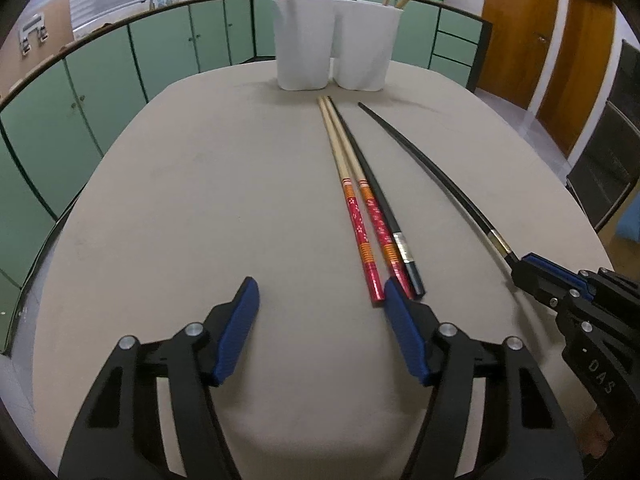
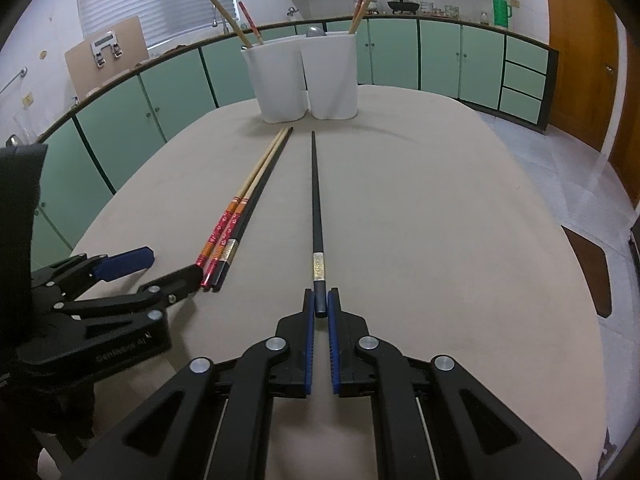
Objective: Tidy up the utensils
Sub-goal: 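Grasp a black chopstick with the right tool while the left tool grasps a red-patterned one, then lift both chopsticks over the white holder and open both tools to drop them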
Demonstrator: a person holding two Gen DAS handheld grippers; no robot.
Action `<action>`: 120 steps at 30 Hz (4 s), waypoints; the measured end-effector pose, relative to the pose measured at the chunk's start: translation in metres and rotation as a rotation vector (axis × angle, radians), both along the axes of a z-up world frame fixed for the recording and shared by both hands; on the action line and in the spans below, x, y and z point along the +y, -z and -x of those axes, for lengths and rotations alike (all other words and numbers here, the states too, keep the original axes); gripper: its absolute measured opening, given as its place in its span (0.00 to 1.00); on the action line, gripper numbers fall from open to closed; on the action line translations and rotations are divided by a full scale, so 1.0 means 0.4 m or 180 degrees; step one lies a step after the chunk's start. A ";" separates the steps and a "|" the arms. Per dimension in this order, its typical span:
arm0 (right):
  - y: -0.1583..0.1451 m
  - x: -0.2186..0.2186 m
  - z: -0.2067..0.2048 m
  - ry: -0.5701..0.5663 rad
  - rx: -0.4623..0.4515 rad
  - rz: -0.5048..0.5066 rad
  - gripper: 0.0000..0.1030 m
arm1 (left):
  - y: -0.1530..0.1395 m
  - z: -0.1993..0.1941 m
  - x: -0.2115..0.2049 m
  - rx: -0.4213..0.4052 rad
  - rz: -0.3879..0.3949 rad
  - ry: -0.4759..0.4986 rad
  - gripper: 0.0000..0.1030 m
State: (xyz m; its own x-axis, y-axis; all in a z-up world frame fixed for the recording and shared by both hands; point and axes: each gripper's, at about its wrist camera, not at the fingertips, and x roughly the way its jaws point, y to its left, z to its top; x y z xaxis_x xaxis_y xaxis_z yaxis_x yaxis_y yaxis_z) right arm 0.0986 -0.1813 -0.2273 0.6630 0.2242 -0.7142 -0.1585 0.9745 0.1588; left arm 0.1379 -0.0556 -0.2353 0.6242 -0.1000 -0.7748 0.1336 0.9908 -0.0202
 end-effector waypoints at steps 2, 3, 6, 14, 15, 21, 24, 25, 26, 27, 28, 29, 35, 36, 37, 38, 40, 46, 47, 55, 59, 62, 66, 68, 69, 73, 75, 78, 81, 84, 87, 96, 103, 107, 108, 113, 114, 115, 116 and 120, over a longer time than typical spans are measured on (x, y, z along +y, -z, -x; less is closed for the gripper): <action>0.002 0.001 -0.001 -0.0018 0.0011 -0.0006 0.06 | -0.001 0.005 0.012 0.0002 -0.0005 -0.0073 0.62; 0.003 0.003 -0.002 -0.0041 0.0025 -0.0006 0.06 | -0.002 0.007 0.019 0.0005 -0.0001 -0.0109 0.62; 0.007 0.009 -0.004 -0.0104 0.0061 -0.0006 0.06 | -0.004 0.010 0.032 0.0006 0.0031 -0.0136 0.61; 0.013 0.012 -0.009 -0.0159 0.0118 -0.0024 0.10 | -0.004 0.006 0.019 0.0000 0.0022 -0.0092 0.56; 0.013 0.012 -0.009 -0.0161 0.0119 -0.0024 0.10 | -0.004 0.008 0.017 -0.0005 0.0016 -0.0083 0.53; 0.014 0.016 -0.014 -0.0191 0.0132 -0.0019 0.07 | -0.007 0.010 -0.003 -0.0003 0.0124 0.0052 0.14; 0.012 0.015 -0.011 -0.0188 0.0129 -0.0028 0.07 | -0.006 0.009 -0.015 -0.0001 0.0136 0.0094 0.05; 0.010 0.016 -0.010 -0.0188 0.0123 -0.0023 0.07 | -0.007 0.009 -0.019 -0.0002 0.0124 0.0109 0.05; 0.008 0.018 -0.008 -0.0192 0.0111 -0.0011 0.06 | -0.007 0.008 -0.021 -0.0002 0.0124 0.0120 0.05; 0.003 0.018 -0.005 -0.0198 0.0086 0.0000 0.06 | -0.009 0.007 -0.020 0.0000 0.0143 0.0126 0.05; 0.001 0.019 -0.002 -0.0201 0.0071 0.0004 0.06 | -0.011 0.006 -0.018 0.0005 0.0159 0.0122 0.05; -0.006 0.018 0.001 -0.0204 0.0050 0.0001 0.06 | -0.017 0.006 -0.015 -0.0009 0.0172 0.0109 0.05; -0.056 0.005 0.008 -0.0204 -0.0092 -0.0018 0.06 | -0.086 0.031 0.000 -0.0250 0.0152 0.0084 0.05; -0.070 0.001 0.008 -0.0201 -0.0126 -0.0027 0.06 | -0.103 0.035 0.003 -0.0300 0.0152 0.0077 0.05; -0.080 -0.002 0.007 -0.0199 -0.0150 -0.0033 0.06 | -0.115 0.039 0.006 -0.0334 0.0153 0.0075 0.05; -0.090 -0.005 0.006 -0.0194 -0.0172 -0.0034 0.06 | -0.133 0.042 0.008 -0.0391 0.0148 0.0070 0.05; -0.117 -0.013 0.005 -0.0185 -0.0236 -0.0042 0.06 | -0.161 0.047 0.013 -0.0479 0.0149 0.0069 0.05; -0.203 -0.022 -0.014 -0.0225 -0.0438 -0.0039 0.06 | -0.248 0.029 0.018 -0.0730 0.0141 0.0131 0.05; -0.223 -0.023 -0.020 -0.0241 -0.0484 -0.0045 0.06 | -0.268 0.023 0.018 -0.0787 0.0139 0.0145 0.05; -0.373 -0.034 -0.090 -0.0374 -0.0737 -0.0160 0.06 | -0.401 -0.034 0.022 -0.1143 0.0190 0.0211 0.05; -0.443 -0.035 -0.121 -0.0442 -0.0812 -0.0161 0.06 | -0.462 -0.050 0.019 -0.1298 0.0218 0.0249 0.05; -0.473 -0.035 -0.128 -0.0469 -0.0846 -0.0152 0.06 | -0.495 -0.051 0.018 -0.1368 0.0260 0.0290 0.05; -0.502 -0.036 -0.127 -0.0504 -0.0863 -0.0132 0.06 | -0.527 -0.038 0.015 -0.1422 0.0317 0.0344 0.05; -0.509 -0.043 -0.120 -0.0503 -0.0862 -0.0156 0.06 | -0.539 -0.027 0.016 -0.1444 0.0348 0.0368 0.04; -0.516 -0.044 -0.119 -0.0505 -0.0860 -0.0179 0.06 | -0.543 -0.021 0.014 -0.1457 0.0358 0.0379 0.04; -0.536 -0.060 -0.108 -0.0509 -0.0860 -0.0294 0.06 | -0.557 -0.002 0.014 -0.1503 0.0397 0.0422 0.04; -0.548 -0.064 -0.101 -0.0508 -0.0886 -0.0324 0.06 | -0.566 0.010 0.011 -0.1535 0.0415 0.0443 0.04; -0.565 -0.067 -0.090 -0.0510 -0.0931 -0.0346 0.06 | -0.577 0.024 0.016 -0.1581 0.0432 0.0465 0.04; -0.582 -0.068 -0.081 -0.0518 -0.0981 -0.0361 0.06 | -0.585 0.034 0.015 -0.1623 0.0438 0.0475 0.04; -0.596 -0.069 -0.079 -0.0521 -0.1025 -0.0354 0.06 | -0.594 0.032 0.014 -0.1657 0.0435 0.0474 0.04; -0.611 -0.065 -0.084 -0.0530 -0.1066 -0.0334 0.06 | -0.608 0.026 0.011 -0.1703 0.0437 0.0475 0.04; -0.700 -0.062 -0.144 -0.0520 -0.1344 -0.0305 0.06 | -0.677 -0.057 -0.005 -0.1933 0.0491 0.0478 0.04; -0.790 -0.064 -0.262 -0.0363 -0.1614 -0.0254 0.06 | -0.759 -0.184 -0.043 -0.2230 0.0456 0.0415 0.04; -0.824 -0.067 -0.344 -0.0282 -0.1733 -0.0268 0.06 | -0.780 -0.254 -0.064 -0.2368 0.0398 0.0364 0.04; -0.827 -0.068 -0.359 -0.0265 -0.1749 -0.0283 0.06 | -0.781 -0.275 -0.070 -0.2400 0.0383 0.0350 0.04; -0.812 -0.073 -0.464 -0.0119 -0.1800 -0.0302 0.06 | -0.754 -0.366 -0.087 -0.2418 0.0373 0.0269 0.04; -0.802 -0.073 -0.484 -0.0094 -0.1781 -0.0291 0.06 | -0.740 -0.385 -0.092 -0.2399 0.0359 0.0254 0.04; -0.792 -0.073 -0.500 -0.0079 -0.1761 -0.0281 0.06 | -0.725 -0.403 -0.098 -0.2369 0.0351 0.0240 0.04; -0.779 -0.074 -0.519 -0.0064 -0.1722 -0.0276 0.06 | -0.717 -0.420 -0.102 -0.2340 0.0341 0.0230 0.04; -0.709 -0.073 -0.581 -0.0018 -0.1544 -0.0290 0.06 | -0.662 -0.492 -0.110 -0.2175 0.0333 0.0186 0.04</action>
